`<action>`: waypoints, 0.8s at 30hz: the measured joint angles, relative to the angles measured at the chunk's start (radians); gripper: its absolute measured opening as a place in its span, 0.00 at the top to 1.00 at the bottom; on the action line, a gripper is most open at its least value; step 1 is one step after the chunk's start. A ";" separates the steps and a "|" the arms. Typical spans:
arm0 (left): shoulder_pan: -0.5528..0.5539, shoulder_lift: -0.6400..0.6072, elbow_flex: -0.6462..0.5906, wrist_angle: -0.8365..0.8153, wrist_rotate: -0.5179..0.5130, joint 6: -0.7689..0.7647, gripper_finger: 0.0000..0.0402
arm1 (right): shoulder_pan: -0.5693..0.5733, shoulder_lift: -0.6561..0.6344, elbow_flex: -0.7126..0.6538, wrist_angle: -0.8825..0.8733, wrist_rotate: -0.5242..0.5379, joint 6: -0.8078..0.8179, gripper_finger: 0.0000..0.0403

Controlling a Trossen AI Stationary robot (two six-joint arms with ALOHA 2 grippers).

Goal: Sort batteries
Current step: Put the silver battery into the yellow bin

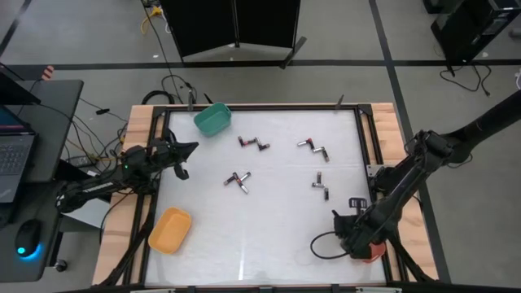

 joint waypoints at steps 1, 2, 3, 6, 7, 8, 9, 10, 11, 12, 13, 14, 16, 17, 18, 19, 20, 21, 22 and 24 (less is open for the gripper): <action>0.000 0.000 0.000 0.000 0.000 0.000 0.96 | 0.000 -0.006 0.019 -0.016 0.002 0.012 0.98; 0.000 0.000 0.000 0.000 0.000 0.000 0.96 | 0.000 -0.015 0.036 -0.022 0.017 0.020 0.98; 0.000 0.000 0.000 0.000 0.000 0.000 0.96 | 0.000 -0.025 0.050 -0.020 0.050 0.026 0.97; 0.000 0.000 0.000 0.000 0.000 0.000 0.96 | -0.013 -0.055 0.052 0.016 0.185 0.018 0.97; 0.000 0.000 0.000 0.000 0.000 0.000 0.96 | -0.023 -0.066 0.045 0.038 0.221 0.008 0.98; 0.000 0.000 0.000 0.000 0.000 0.000 0.96 | -0.036 -0.076 0.032 0.058 0.252 -0.012 0.98; 0.000 0.000 0.000 0.002 0.000 0.000 0.96 | -0.053 -0.085 0.016 0.080 0.274 -0.036 0.98; 0.000 0.000 0.000 0.008 -0.004 0.000 0.96 | -0.071 -0.092 -0.004 0.112 0.288 -0.063 0.98; 0.000 0.000 0.000 0.019 -0.006 0.000 0.96 | -0.094 -0.097 -0.026 0.153 0.298 -0.095 0.98; 0.000 0.000 0.000 0.034 -0.007 0.000 0.96 | -0.120 -0.102 -0.052 0.205 0.302 -0.132 0.98; 0.000 0.000 0.000 0.040 -0.007 0.000 0.96 | -0.150 -0.108 -0.083 0.265 0.304 -0.173 0.98; 0.000 0.000 0.000 0.045 -0.007 0.000 0.96 | -0.180 -0.113 -0.116 0.338 0.306 -0.218 0.98; 0.000 0.000 0.000 0.053 -0.007 0.000 0.96 | -0.243 -0.119 -0.188 0.510 0.307 -0.319 0.98; 0.000 0.000 0.000 0.054 -0.007 0.000 0.96 | -0.276 -0.119 -0.226 0.603 0.304 -0.370 0.98; 0.000 0.000 0.000 0.054 -0.008 0.000 0.96 | -0.308 -0.119 -0.263 0.695 0.291 -0.421 0.98; 0.000 0.000 0.000 0.056 -0.008 0.000 0.96 | -0.342 -0.119 -0.302 0.791 0.281 -0.469 0.98; 0.000 0.000 0.000 0.057 -0.007 0.000 0.96 | -0.376 -0.119 -0.340 0.891 0.271 -0.514 0.98; 0.000 0.000 0.000 0.057 -0.008 0.000 0.96 | -0.408 -0.118 -0.377 0.993 0.270 -0.554 0.98; 0.000 0.000 0.000 0.058 -0.008 0.000 0.96 | -0.441 -0.116 -0.411 1.090 0.271 -0.587 0.98; 0.000 0.000 0.000 0.066 -0.008 0.000 0.96 | -0.499 -0.109 -0.467 1.263 0.278 -0.645 0.98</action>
